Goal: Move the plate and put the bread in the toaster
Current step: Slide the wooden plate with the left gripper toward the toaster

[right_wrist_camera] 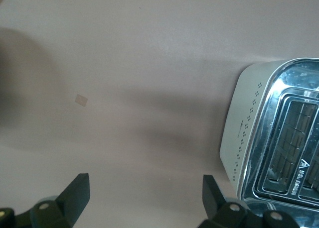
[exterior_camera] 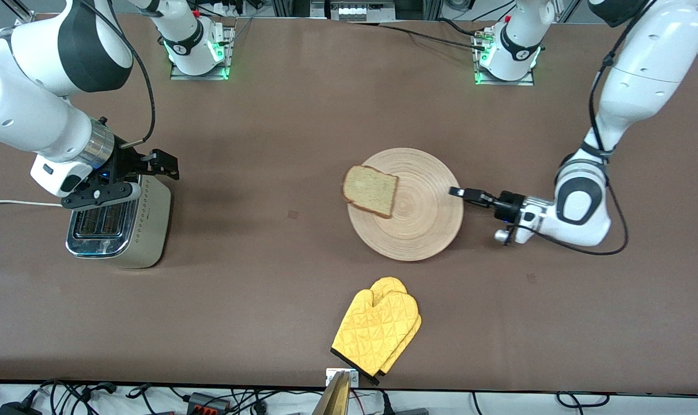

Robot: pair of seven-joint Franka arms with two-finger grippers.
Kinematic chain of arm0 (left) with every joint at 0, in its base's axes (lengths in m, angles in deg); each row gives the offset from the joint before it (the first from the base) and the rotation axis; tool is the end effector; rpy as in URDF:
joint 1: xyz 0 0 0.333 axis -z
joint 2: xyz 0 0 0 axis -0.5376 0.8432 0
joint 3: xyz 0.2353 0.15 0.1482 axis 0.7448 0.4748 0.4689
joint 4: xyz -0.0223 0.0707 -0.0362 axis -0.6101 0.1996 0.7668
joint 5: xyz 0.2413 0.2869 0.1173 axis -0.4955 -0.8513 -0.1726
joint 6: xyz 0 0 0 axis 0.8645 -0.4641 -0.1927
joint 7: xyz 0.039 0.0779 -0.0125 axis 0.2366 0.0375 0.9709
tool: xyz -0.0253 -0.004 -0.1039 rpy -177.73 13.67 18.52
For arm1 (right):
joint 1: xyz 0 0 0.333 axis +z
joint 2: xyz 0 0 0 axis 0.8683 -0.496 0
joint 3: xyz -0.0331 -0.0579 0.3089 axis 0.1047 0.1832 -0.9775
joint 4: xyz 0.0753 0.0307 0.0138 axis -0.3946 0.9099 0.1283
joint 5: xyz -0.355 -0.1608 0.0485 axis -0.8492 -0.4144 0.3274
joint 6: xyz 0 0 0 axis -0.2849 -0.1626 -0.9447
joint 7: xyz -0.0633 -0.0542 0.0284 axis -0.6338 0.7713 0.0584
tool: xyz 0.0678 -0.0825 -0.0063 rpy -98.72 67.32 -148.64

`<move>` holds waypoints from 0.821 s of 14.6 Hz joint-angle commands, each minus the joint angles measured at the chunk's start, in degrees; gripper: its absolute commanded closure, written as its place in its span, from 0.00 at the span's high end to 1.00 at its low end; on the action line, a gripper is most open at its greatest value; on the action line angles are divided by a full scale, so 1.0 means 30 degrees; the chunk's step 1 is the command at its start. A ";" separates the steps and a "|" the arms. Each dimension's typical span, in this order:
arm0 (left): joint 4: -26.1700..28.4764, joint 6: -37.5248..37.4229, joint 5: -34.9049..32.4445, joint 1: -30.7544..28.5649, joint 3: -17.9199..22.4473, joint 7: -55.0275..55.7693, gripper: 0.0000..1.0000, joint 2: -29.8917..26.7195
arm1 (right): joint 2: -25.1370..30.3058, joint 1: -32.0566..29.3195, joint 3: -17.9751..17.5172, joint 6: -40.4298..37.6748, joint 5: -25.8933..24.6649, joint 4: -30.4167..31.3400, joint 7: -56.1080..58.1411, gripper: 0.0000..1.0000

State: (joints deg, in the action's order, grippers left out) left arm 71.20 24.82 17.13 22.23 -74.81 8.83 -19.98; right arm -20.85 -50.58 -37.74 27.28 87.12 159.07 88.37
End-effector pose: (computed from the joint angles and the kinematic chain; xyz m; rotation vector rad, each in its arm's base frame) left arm 0.5791 -0.1179 0.1614 1.8645 -0.0947 -0.4948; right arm 0.5921 0.1130 0.4900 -3.0279 -0.2735 0.0961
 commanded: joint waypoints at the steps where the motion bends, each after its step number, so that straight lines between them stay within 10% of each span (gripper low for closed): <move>1: -0.0660 0.0570 0.1750 0.1519 0.0081 0.0262 0.00 0.0366 | -0.0156 -0.0062 -0.0019 -0.0113 0.0209 -0.0258 -0.0122 1.00; 12: -0.3384 0.3945 0.4272 0.6271 0.0081 0.0379 0.00 0.3089 | -0.0682 -0.0091 0.0040 0.0034 0.0209 -0.0288 -0.0091 1.00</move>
State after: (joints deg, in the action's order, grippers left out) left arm 64.55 37.99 28.25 39.97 -74.77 10.03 -12.63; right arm -21.44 -50.59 -37.59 27.28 87.12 159.08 88.37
